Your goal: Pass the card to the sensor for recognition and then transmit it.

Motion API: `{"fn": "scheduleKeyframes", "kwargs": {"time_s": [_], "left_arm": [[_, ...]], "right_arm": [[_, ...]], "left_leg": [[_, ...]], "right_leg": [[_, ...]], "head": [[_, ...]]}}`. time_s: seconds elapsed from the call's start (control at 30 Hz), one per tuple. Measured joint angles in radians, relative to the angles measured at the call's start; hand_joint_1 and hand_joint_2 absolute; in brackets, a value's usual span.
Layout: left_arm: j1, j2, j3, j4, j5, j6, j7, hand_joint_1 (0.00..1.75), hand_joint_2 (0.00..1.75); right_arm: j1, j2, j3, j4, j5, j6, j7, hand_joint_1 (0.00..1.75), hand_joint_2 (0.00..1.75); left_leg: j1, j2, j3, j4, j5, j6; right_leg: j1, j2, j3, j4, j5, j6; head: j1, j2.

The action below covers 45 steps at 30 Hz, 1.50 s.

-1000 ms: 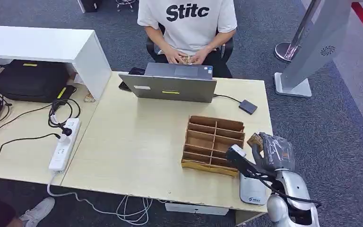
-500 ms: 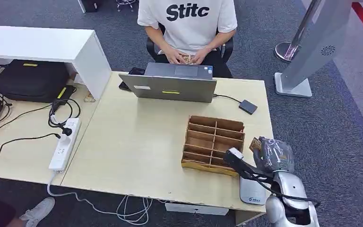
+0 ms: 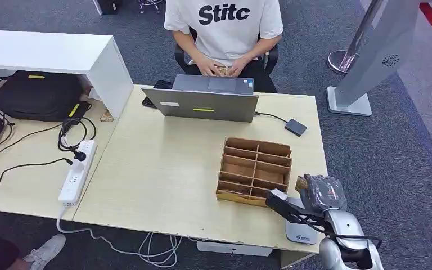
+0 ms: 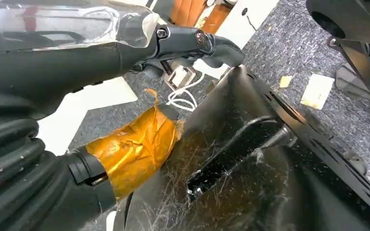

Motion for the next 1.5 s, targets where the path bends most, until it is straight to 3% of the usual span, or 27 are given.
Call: {"fn": "scheduleKeyframes", "kwargs": {"time_s": [0.63, 0.77, 0.87, 1.17, 1.37, 1.5], "left_arm": [[0.002, 0.001, 0.008, 0.0, 0.023, -0.018, -0.002, 0.0, 1.75], [0.004, 0.001, 0.012, 0.0, 0.022, -0.019, -0.003, 0.0, 1.75], [0.004, 0.001, 0.015, 0.0, 0.022, -0.024, -0.003, 0.0, 1.75], [0.009, 0.002, 0.033, 0.0, 0.031, -0.039, -0.007, 0.0, 1.75], [0.014, 0.002, 0.055, 0.0, 0.036, -0.04, -0.009, 0.0, 1.75], [0.018, 0.002, 0.073, 0.0, 0.045, -0.043, -0.009, 0.0, 1.75]], "right_arm": [[-0.001, -0.059, 0.045, -0.01, -0.06, 0.028, 0.009, 1.75, 1.75], [0.001, -0.065, 0.056, -0.024, -0.066, -0.006, 0.008, 1.75, 1.75], [0.003, -0.042, 0.056, -0.069, -0.092, -0.064, 0.003, 1.75, 1.75], [0.002, 0.099, 0.043, -0.245, -0.2, -0.211, -0.082, 1.75, 1.75], [-0.112, 0.179, 0.084, -0.232, -0.273, -0.149, -0.109, 1.75, 1.75], [-0.24, 0.226, 0.116, -0.132, -0.322, -0.107, -0.11, 1.75, 1.75]], "left_leg": [[0.0, 0.0, 0.0, 0.0, 0.0, 0.0], [0.0, 0.0, 0.0, 0.0, 0.0, 0.0], [0.0, 0.0, 0.0, 0.0, 0.0, 0.0], [0.0, 0.0, 0.001, -0.001, 0.0, 0.0], [0.0, 0.001, 0.002, -0.001, 0.0, 0.0], [0.0, 0.002, 0.003, -0.001, 0.0, 0.0]], "right_leg": [[0.0, 0.0, 0.0, 0.0, 0.0, 0.0], [0.0, 0.0, 0.0, 0.0, 0.0, 0.0], [0.0, 0.0, 0.0, 0.0, 0.0, 0.0], [0.0, 0.001, 0.0, 0.001, -0.001, -0.001], [0.0, 0.002, 0.001, 0.001, 0.0, -0.001], [0.0, 0.002, 0.002, 0.001, 0.0, -0.001]], "head": [[0.0, 0.0], [0.0, 0.0], [0.0, 0.0], [0.0, 0.0], [0.0, 0.0], [0.0, 0.0]]}}
